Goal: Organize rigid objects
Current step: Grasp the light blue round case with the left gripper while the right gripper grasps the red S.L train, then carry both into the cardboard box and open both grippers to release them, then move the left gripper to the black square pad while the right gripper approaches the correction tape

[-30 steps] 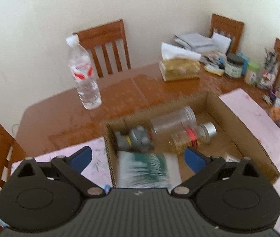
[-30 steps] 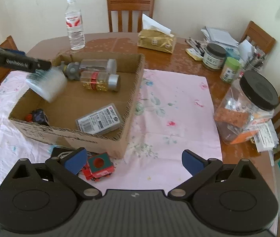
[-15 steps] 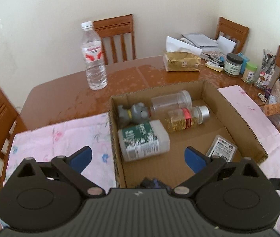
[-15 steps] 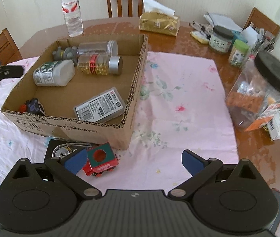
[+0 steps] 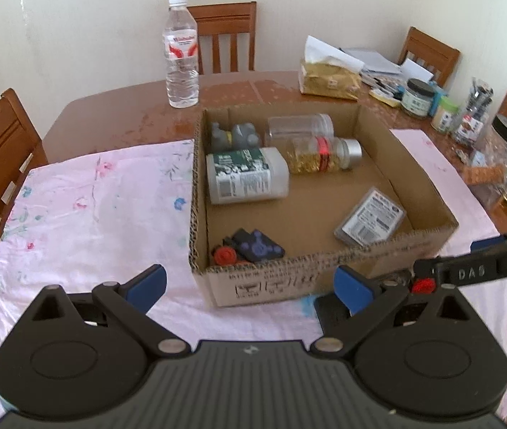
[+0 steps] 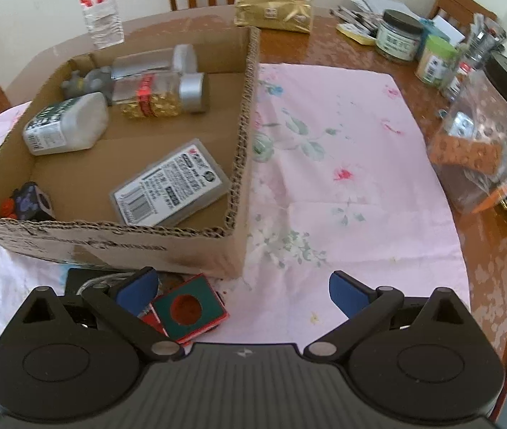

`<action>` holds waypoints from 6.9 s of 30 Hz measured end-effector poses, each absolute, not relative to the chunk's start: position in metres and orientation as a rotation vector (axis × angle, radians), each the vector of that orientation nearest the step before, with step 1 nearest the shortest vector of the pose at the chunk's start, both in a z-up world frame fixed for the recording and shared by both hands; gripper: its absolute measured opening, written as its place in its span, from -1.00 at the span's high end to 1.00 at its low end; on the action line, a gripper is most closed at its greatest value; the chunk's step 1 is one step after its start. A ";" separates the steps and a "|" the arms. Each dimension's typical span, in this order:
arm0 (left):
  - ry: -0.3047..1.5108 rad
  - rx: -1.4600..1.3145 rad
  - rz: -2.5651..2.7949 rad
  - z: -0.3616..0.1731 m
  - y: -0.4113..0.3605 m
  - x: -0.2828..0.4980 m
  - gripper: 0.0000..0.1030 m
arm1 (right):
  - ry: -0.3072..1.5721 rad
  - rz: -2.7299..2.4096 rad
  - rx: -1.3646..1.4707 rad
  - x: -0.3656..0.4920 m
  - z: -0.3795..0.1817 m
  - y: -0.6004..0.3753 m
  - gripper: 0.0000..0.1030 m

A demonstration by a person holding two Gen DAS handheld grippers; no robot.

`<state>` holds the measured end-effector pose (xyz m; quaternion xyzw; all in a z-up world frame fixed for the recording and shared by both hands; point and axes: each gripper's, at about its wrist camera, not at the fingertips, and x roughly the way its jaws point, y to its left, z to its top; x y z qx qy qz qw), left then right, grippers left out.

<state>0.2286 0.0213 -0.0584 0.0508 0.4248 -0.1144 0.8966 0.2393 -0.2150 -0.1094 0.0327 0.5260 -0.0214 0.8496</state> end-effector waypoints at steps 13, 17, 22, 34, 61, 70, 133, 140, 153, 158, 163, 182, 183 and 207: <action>0.881 0.124 -0.355 -0.070 0.011 0.217 -0.94 | 1.120 -0.067 0.091 0.200 -0.107 -0.227 -1.00; 0.895 0.134 -0.346 -0.074 0.009 0.210 -0.94 | 1.132 0.023 0.030 0.191 -0.114 -0.214 -1.00; 0.915 0.123 -0.313 -0.078 0.005 0.198 -0.94 | 1.149 0.095 -0.069 0.186 -0.131 -0.206 -1.00; 1.013 0.082 -0.246 -0.111 -0.048 0.177 -0.94 | 1.085 0.223 -0.154 0.183 -0.144 -0.239 -1.00; 1.069 -0.006 0.122 -0.142 -0.024 0.151 -0.90 | 1.020 0.398 -0.238 0.179 -0.144 -0.250 -1.00; 1.051 -0.076 0.019 -0.137 -0.053 0.164 -0.40 | 1.022 0.399 -0.239 0.179 -0.144 -0.250 -1.00; 1.055 0.083 -0.138 -0.109 -0.037 0.157 0.00 | 0.959 0.502 -0.332 0.173 -0.109 -0.236 -0.09; 1.036 0.133 -0.264 -0.068 -0.039 0.162 0.00 | 0.939 0.531 -0.357 0.172 -0.080 -0.242 -0.09; 0.883 0.159 -0.379 -0.024 -0.055 0.230 0.00 | 0.835 0.492 -0.332 0.194 -0.023 -0.238 -0.09; 0.899 0.162 -0.379 -0.042 -0.059 0.270 0.00 | 0.805 0.447 -0.314 0.203 -0.010 -0.231 -0.09; 0.936 0.169 -0.387 -0.063 -0.059 0.291 -0.01 | 0.802 0.402 -0.298 0.211 -0.002 -0.224 -0.09; 0.770 0.201 -0.291 -0.035 0.008 0.238 -0.88 | 0.862 0.385 -0.342 0.275 -0.014 -0.170 -0.09; 0.772 0.195 -0.279 -0.036 0.014 0.237 -0.88 | 0.864 0.389 -0.342 0.282 -0.015 -0.165 -0.09; 0.828 0.138 -0.209 -0.063 0.072 0.234 -0.91 | 0.882 0.290 -0.309 0.276 -0.017 -0.135 -1.00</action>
